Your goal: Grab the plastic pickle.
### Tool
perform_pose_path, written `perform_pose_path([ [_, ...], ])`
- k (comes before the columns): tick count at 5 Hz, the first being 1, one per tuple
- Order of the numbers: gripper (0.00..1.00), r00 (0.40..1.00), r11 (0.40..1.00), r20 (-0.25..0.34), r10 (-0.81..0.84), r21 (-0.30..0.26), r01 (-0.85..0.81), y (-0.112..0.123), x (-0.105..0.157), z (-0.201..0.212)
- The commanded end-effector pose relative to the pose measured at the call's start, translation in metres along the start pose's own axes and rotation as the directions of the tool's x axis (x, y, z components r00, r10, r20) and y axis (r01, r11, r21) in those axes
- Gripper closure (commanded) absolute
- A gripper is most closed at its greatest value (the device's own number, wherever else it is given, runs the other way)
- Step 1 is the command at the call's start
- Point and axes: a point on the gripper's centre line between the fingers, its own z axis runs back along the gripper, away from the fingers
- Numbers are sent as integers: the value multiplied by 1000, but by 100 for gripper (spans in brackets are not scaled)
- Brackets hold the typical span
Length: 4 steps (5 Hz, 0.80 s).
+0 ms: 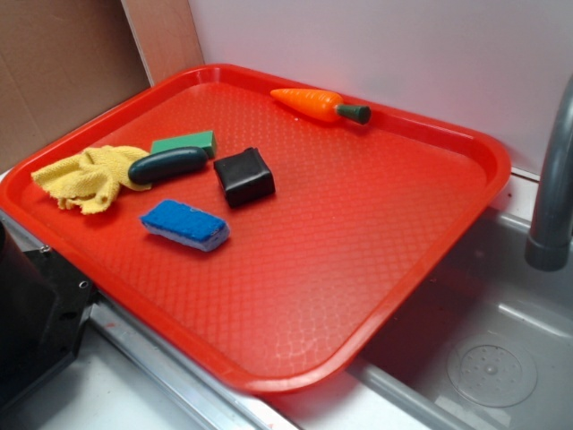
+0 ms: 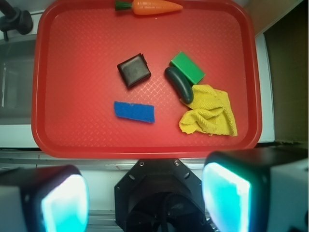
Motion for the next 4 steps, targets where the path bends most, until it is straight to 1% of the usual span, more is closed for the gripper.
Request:
perform_pose_path([
  [1,0,1000,1000,0,0,0,0,0,0,0],
  [2,0,999,1000,33,11,-10,-10,12,8,-7],
  [3,0,998,999,60,38,10,-38,23,22,-23],
  [4,0,995,997,77,59,52,-63,37,38,-50],
])
